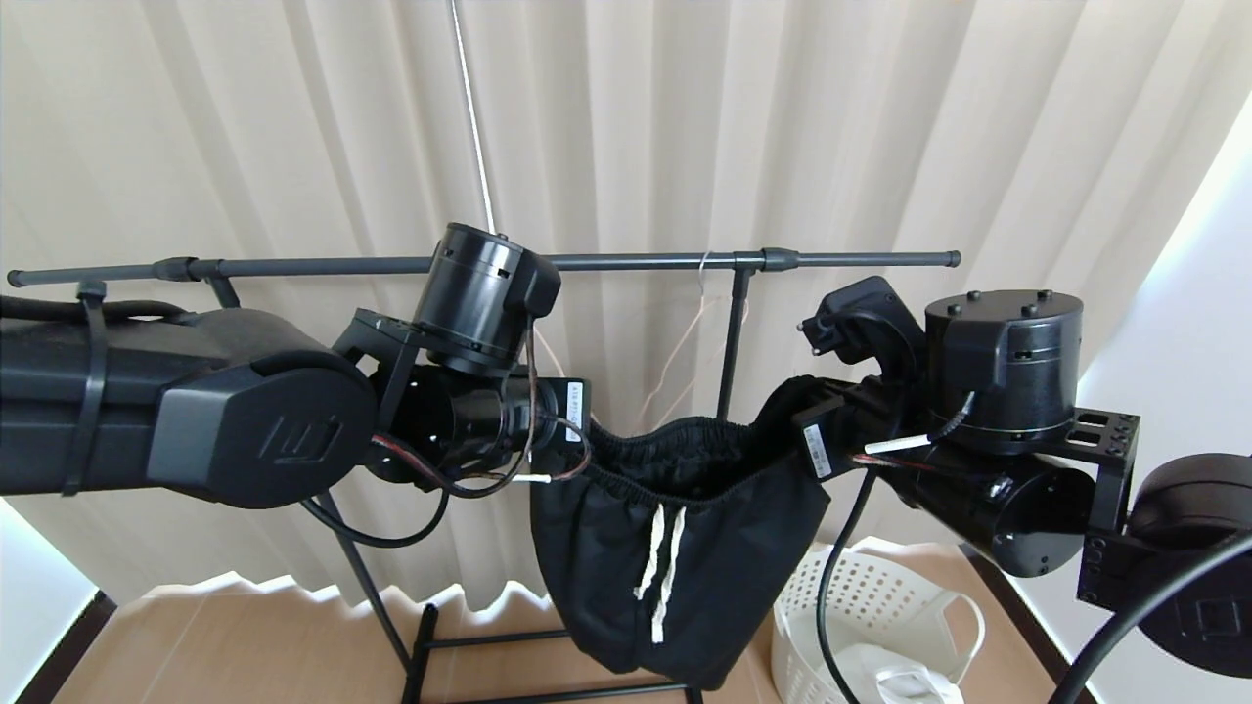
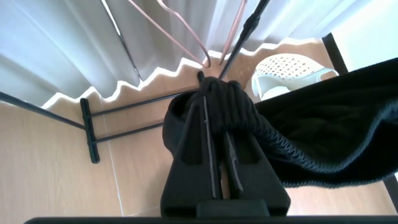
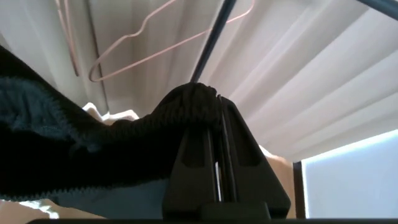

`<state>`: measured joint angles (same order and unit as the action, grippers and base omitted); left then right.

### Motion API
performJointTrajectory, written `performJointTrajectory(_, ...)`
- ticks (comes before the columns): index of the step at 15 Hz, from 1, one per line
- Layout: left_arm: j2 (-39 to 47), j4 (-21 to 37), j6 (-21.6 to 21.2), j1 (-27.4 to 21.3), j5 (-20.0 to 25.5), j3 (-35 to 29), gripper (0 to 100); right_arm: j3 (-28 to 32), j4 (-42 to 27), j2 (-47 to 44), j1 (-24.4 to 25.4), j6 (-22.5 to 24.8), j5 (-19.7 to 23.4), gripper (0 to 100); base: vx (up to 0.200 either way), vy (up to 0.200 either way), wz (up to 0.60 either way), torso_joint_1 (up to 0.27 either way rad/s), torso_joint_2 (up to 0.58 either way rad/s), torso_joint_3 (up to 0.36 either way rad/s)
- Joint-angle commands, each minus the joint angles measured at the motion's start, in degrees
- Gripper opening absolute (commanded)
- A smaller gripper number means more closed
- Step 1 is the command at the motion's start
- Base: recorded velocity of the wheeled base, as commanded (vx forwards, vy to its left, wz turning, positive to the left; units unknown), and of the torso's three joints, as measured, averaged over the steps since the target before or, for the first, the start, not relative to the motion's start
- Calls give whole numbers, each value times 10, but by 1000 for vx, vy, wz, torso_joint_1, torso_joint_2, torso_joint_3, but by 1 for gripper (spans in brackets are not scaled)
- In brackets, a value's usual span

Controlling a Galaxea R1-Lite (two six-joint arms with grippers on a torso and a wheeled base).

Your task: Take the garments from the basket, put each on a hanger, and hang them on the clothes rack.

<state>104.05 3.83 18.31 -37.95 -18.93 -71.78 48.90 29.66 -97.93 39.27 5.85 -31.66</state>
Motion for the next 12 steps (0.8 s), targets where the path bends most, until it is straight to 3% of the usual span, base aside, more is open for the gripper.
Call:
performJointTrajectory(1, 4, 0, 1, 1, -1, -1, 0, 0, 0, -2, 6, 0, -9, 0, 0, 0, 0, 0, 0, 0)
performJointTrajectory(5, 8, 0, -3, 2, 0, -7, 0, -2, 0, 3, 6, 1, -16, 0, 0, 0, 0, 0, 0, 0)
performJointTrajectory(7, 54, -10, -40, 20, 5, -88, 0, -30, 0, 25, 7, 45, -19, 0, 0, 0, 0, 0, 0, 0)
performJointTrajectory(12, 148, -10, -65, 38, 6, -271, 0, -50, 0, 34, 49, 50, -14, 0, 0, 0, 0, 0, 0, 0)
